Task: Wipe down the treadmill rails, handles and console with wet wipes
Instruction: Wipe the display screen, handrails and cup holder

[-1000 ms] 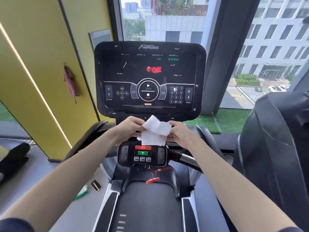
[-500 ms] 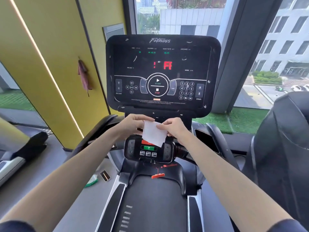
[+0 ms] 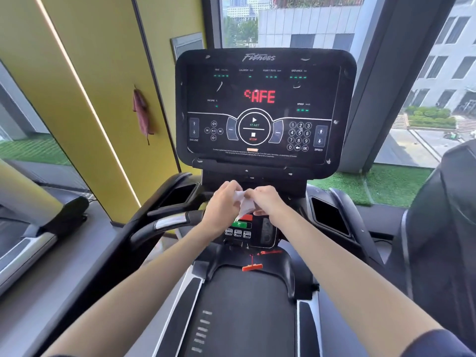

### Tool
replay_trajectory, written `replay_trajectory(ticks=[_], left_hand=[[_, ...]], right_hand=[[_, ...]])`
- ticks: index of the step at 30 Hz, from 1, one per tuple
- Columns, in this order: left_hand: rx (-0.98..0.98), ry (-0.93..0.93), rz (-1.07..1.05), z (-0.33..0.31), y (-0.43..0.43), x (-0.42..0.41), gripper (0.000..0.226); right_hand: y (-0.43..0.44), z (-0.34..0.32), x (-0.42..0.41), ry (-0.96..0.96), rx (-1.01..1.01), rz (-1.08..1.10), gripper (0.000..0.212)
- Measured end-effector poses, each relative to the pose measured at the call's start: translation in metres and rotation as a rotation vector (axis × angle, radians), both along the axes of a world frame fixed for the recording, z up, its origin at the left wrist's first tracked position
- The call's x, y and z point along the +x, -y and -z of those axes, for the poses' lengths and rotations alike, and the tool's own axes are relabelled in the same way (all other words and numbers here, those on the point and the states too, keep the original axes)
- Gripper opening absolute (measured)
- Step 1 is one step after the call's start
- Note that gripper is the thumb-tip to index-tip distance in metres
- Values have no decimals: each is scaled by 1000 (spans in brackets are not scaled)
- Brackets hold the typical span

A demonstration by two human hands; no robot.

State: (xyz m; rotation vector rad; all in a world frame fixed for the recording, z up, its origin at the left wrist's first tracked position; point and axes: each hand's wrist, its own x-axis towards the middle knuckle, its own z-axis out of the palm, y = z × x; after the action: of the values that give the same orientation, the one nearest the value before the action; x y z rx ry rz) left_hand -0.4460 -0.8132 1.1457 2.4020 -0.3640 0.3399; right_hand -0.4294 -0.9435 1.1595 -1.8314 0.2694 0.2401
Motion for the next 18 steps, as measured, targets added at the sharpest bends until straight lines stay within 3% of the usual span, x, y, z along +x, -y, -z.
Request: replay_trajectory(ticks=[2,6,9,13,16,18], left_hand=[[72,51,5,6,1,-2,14],[-91,-17,73,13,7,-11,33],[-119,-12,72,13,9,-13,44],[-146,-7,-168,7,-2,-3,17],[-55,66,-482,19,-35,-4,22],[21,87,-631,38,-51,-10,28]], right_hand=[[1,2,-3,-5,26,6,12],[12,2,-3,-23,296,60,24],[18,1,-1,-28,317,-14,33],[20,-1,-6,88,123,-118,32],[32,13,-10,337,-324,-166,27],[41,32,-18,435,-515,-149,18]])
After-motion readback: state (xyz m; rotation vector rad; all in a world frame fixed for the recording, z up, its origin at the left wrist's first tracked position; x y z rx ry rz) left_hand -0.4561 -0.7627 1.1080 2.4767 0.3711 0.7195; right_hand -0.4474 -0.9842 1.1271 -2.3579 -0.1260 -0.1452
